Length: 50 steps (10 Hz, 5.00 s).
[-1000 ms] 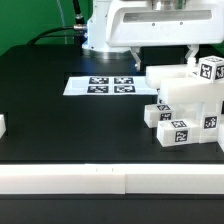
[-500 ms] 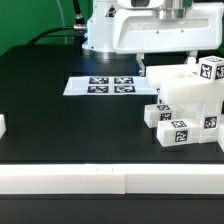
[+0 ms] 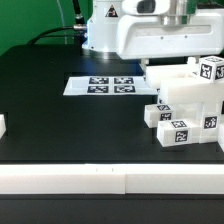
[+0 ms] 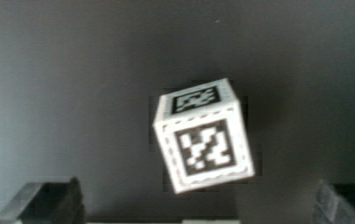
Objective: Assemble chair
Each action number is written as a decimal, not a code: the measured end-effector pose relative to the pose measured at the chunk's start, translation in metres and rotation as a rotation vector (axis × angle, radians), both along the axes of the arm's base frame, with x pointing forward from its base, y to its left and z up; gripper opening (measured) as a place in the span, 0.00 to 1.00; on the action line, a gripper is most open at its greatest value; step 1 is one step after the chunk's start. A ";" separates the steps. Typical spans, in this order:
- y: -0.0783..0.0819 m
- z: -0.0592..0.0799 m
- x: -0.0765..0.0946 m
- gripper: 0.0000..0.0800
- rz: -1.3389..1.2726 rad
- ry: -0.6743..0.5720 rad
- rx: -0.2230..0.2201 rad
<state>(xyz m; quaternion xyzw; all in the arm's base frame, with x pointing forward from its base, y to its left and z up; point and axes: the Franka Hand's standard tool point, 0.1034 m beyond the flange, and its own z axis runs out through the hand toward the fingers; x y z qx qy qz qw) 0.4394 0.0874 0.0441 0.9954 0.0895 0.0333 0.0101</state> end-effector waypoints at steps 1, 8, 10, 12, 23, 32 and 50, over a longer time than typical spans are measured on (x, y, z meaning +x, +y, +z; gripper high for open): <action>-0.001 -0.006 0.000 0.81 0.001 -0.001 -0.007; -0.002 -0.028 0.003 0.81 0.006 0.011 -0.028; -0.004 -0.029 0.003 0.81 0.005 0.012 -0.028; -0.006 -0.031 0.001 0.49 0.003 0.018 -0.031; -0.013 0.018 0.005 0.36 -0.044 0.019 0.014; 0.007 0.080 0.021 0.36 -0.075 0.000 0.084; 0.015 0.085 0.070 0.36 0.231 0.049 0.015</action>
Offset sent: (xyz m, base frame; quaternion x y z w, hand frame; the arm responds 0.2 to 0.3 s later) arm 0.0080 0.0047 -0.0145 -0.0110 0.0058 0.0055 0.9999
